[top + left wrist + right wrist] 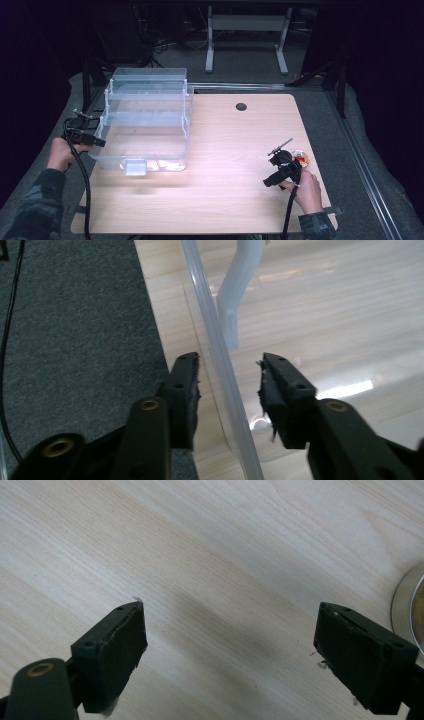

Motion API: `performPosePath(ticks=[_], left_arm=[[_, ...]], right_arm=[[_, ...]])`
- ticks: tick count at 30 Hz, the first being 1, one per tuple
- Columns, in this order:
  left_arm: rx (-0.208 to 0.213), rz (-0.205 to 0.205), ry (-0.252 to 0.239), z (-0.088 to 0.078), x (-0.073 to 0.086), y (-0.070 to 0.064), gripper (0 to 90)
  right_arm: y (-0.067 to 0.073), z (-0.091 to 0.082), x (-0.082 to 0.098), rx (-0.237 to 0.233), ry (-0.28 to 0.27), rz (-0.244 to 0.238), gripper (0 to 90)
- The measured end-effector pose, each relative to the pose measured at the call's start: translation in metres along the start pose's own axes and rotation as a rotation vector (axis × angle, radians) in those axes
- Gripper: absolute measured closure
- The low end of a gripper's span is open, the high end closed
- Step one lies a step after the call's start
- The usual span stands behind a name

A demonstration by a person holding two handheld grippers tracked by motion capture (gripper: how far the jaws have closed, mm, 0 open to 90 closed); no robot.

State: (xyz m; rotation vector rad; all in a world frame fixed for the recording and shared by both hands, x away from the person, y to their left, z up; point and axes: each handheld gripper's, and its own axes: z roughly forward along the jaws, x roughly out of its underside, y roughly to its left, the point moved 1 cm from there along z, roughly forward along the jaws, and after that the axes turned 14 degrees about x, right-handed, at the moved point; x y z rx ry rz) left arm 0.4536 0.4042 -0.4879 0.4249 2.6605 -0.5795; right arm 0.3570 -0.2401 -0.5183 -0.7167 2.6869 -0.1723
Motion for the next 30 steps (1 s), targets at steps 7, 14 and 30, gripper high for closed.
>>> performPosePath(ticks=[7, 14, 30], left_arm=[[-0.030, 0.010, 0.011, 0.002, -0.001, -0.001, 78.8], [-0.043, 0.029, 0.011, 0.002, 0.000, -0.002, 79.4], [-0.053, 0.082, 0.026, 0.007, 0.002, -0.021, 77.3]], right_arm=[[-0.002, -0.001, 0.003, 0.005, -0.010, 0.012, 13.0], [-0.004, -0.001, 0.006, 0.007, -0.007, 0.014, 13.0], [-0.006, -0.005, 0.008, 0.015, -0.019, 0.024, 13.0]])
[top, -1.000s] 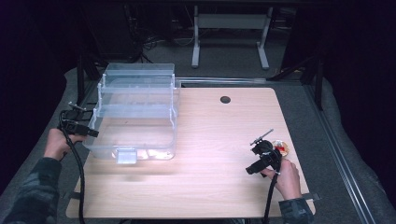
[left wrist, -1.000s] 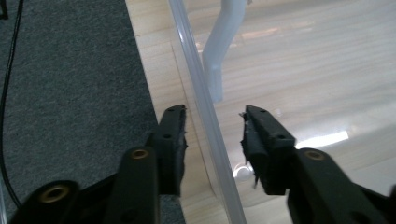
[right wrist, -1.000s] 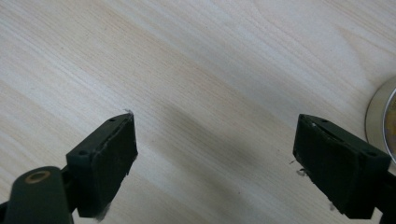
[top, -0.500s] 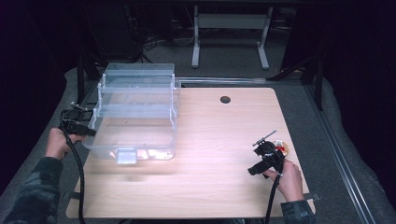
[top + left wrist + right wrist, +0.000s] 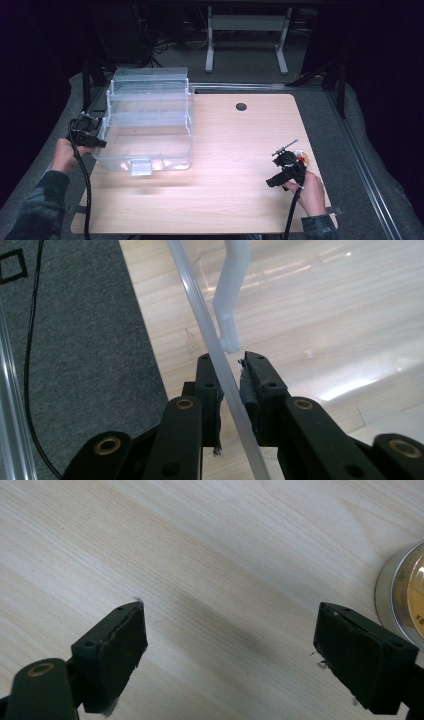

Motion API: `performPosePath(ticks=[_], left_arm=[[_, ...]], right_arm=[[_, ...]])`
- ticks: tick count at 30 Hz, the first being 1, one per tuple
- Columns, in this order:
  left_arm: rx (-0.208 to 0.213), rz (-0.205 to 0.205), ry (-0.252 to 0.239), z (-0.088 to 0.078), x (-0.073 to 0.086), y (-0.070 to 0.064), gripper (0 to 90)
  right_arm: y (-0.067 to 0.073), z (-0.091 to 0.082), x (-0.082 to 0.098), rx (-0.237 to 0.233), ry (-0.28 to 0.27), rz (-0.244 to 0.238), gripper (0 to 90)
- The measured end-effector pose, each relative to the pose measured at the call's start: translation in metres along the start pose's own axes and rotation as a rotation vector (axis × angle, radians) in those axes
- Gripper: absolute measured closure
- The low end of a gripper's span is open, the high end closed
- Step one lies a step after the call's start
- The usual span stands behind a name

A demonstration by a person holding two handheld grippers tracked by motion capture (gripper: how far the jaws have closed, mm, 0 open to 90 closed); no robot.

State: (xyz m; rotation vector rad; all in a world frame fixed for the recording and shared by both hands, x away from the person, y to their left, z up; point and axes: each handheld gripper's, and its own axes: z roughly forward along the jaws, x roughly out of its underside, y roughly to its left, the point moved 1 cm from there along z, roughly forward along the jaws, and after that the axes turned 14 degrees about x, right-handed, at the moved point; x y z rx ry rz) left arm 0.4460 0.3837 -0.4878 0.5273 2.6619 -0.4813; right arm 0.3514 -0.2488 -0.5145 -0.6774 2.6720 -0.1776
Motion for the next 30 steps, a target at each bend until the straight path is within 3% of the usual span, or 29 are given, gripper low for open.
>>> performPosePath(ticks=[11, 30], left_arm=[[0.010, 0.050, 0.023, 0.007, -0.004, -0.019, 75.1], [0.018, 0.093, 0.054, 0.022, -0.016, -0.056, 73.4]], right_arm=[[-0.005, -0.002, 0.004, -0.002, 0.004, 0.015, 13.0], [-0.012, -0.007, 0.011, 0.008, -0.007, 0.040, 13.0]])
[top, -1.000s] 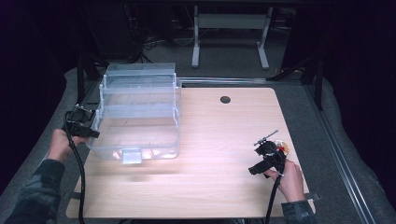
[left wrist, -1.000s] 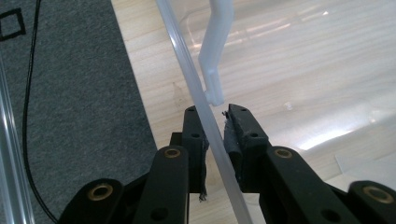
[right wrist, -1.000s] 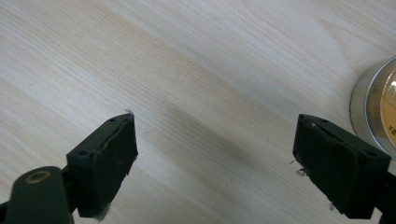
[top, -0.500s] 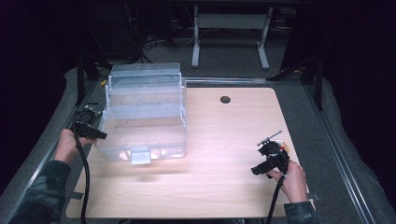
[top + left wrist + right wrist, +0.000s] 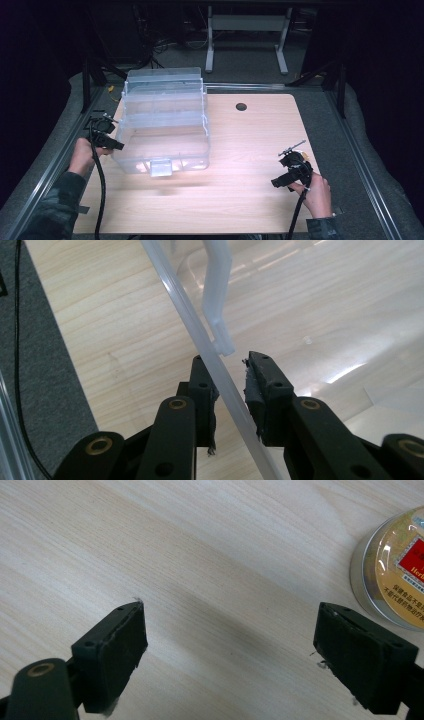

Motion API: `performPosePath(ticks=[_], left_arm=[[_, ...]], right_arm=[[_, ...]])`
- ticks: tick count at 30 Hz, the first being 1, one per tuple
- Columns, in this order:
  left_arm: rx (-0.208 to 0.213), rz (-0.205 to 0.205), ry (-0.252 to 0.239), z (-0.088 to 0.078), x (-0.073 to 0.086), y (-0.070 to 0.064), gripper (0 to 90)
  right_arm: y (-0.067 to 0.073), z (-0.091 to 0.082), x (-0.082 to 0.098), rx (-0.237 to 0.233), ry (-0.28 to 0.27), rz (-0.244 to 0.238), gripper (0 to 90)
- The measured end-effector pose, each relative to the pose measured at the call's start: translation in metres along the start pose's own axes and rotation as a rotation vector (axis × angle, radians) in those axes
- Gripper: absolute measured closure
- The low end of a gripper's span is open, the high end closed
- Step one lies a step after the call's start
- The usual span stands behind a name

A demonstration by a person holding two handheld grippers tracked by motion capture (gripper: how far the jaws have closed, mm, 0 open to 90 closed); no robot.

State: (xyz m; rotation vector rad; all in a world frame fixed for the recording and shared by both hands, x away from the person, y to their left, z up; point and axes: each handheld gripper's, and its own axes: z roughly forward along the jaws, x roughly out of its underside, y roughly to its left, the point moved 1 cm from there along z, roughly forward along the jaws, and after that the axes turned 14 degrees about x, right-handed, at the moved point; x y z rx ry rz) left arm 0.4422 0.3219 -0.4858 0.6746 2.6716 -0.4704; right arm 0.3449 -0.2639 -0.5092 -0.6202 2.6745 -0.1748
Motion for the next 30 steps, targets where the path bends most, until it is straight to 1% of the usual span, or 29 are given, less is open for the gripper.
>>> performPosePath(ticks=[4, 5, 6, 16, 24, 30], left_arm=[[0.007, 0.016, 0.008, 0.002, -0.002, -0.007, 72.7], [0.009, 0.020, 0.012, 0.003, -0.003, -0.008, 72.5], [0.009, 0.025, 0.012, 0.004, -0.004, -0.010, 72.4], [0.019, 0.068, 0.031, 0.011, -0.011, -0.029, 71.5], [0.031, 0.105, 0.054, 0.019, -0.019, -0.049, 70.7], [0.039, 0.131, 0.062, 0.025, -0.025, -0.063, 70.1]], right_arm=[[-0.001, -0.001, 0.000, 0.000, -0.005, 0.003, 13.0], [-0.002, -0.002, 0.000, -0.002, 0.016, -0.004, 13.0], [-0.001, -0.001, 0.000, 0.001, -0.001, 0.002, 13.0], [-0.005, -0.002, 0.001, 0.005, -0.001, 0.011, 13.0], [-0.007, -0.003, 0.002, 0.004, -0.002, 0.012, 13.0], [-0.008, -0.004, 0.002, 0.008, -0.005, 0.013, 13.0]])
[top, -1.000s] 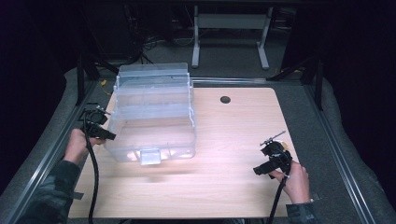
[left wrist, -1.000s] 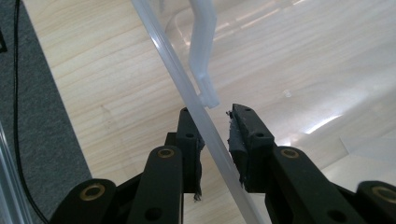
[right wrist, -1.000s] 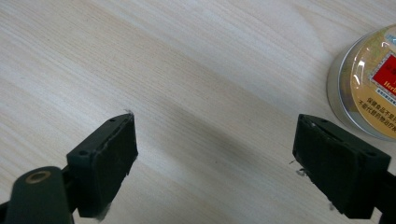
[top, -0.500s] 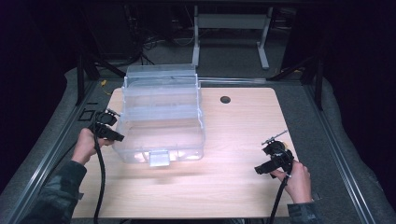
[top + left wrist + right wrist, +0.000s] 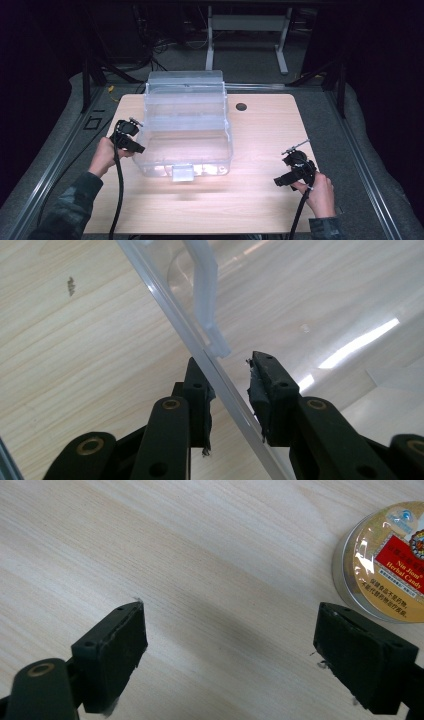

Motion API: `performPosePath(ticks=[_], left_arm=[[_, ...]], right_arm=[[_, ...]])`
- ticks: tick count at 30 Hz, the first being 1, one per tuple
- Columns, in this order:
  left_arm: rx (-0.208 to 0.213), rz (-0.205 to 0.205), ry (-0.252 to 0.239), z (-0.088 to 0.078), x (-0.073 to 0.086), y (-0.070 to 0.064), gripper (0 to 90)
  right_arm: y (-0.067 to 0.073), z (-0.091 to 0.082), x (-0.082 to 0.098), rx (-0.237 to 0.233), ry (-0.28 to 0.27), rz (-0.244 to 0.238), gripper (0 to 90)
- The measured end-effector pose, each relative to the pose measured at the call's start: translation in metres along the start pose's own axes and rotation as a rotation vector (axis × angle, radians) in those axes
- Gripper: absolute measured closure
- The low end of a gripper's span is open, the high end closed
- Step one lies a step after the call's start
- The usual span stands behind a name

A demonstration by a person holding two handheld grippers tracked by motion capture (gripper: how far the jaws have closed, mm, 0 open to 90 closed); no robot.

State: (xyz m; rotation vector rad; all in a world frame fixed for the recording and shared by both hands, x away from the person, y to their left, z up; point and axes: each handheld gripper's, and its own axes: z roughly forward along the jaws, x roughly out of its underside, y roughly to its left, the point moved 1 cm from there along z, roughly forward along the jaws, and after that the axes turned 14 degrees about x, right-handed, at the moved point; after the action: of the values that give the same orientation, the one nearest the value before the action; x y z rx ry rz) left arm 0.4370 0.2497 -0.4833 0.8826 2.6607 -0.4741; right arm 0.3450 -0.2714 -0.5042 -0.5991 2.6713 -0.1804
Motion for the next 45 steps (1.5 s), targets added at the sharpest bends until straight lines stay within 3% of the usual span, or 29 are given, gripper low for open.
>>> performPosePath(ticks=[30, 39, 41, 43, 45], left_arm=[[0.029, 0.086, 0.035, 0.022, -0.023, -0.056, 68.1], [0.034, 0.097, 0.052, 0.026, -0.026, -0.073, 66.6], [0.032, 0.098, 0.055, 0.026, -0.027, -0.074, 66.4], [0.036, 0.099, 0.060, 0.028, -0.029, -0.076, 66.2], [0.038, 0.093, 0.054, 0.029, -0.030, -0.078, 66.2]], right_arm=[[-0.005, -0.005, 0.001, 0.008, -0.004, 0.011, 13.0], [-0.015, -0.010, -0.002, 0.010, -0.015, 0.032, 13.0], [-0.017, -0.013, -0.004, 0.033, -0.004, 0.027, 13.0], [-0.020, -0.017, -0.005, 0.019, -0.017, 0.026, 13.1], [-0.023, -0.021, -0.005, 0.045, -0.017, 0.035, 13.1]])
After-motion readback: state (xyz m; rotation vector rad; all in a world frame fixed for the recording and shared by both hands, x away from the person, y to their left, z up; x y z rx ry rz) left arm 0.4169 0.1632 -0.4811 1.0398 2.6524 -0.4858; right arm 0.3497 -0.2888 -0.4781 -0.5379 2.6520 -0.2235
